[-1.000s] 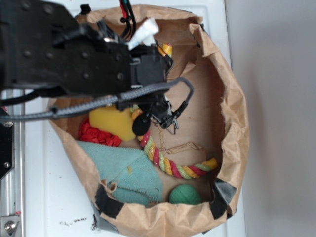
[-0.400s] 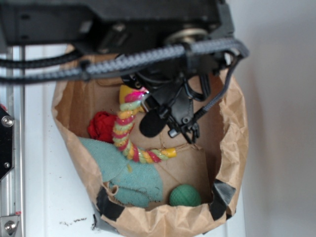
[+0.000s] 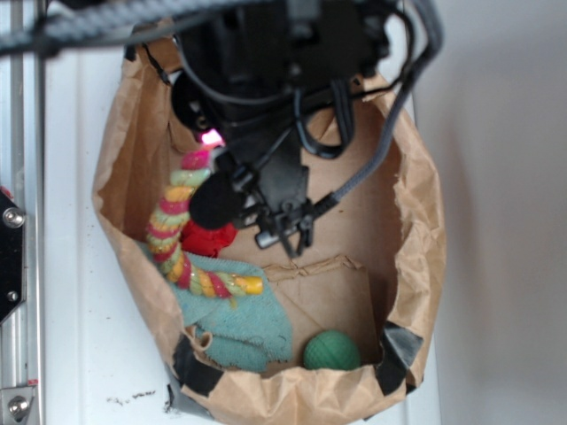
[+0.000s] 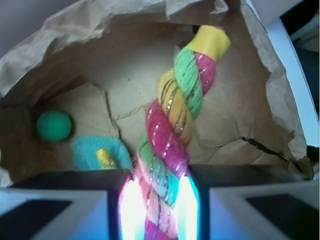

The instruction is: Grab the multicolored rope.

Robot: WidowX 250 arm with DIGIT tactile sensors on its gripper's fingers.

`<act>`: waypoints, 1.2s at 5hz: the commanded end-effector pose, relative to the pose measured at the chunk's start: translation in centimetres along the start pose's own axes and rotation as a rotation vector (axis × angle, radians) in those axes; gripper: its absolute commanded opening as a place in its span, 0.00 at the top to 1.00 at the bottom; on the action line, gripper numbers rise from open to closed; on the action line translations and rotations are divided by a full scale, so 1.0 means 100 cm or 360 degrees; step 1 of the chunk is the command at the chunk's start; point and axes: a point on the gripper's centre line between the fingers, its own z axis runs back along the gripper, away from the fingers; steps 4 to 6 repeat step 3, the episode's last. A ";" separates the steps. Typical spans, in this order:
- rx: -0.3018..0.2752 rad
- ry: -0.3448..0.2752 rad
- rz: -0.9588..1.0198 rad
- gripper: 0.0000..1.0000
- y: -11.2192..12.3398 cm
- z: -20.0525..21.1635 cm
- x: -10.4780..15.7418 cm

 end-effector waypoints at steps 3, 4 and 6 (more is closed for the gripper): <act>-0.0154 -0.0272 0.0051 1.00 -0.006 0.028 0.007; -0.0154 -0.0272 0.0051 1.00 -0.006 0.028 0.007; -0.0154 -0.0272 0.0051 1.00 -0.006 0.028 0.007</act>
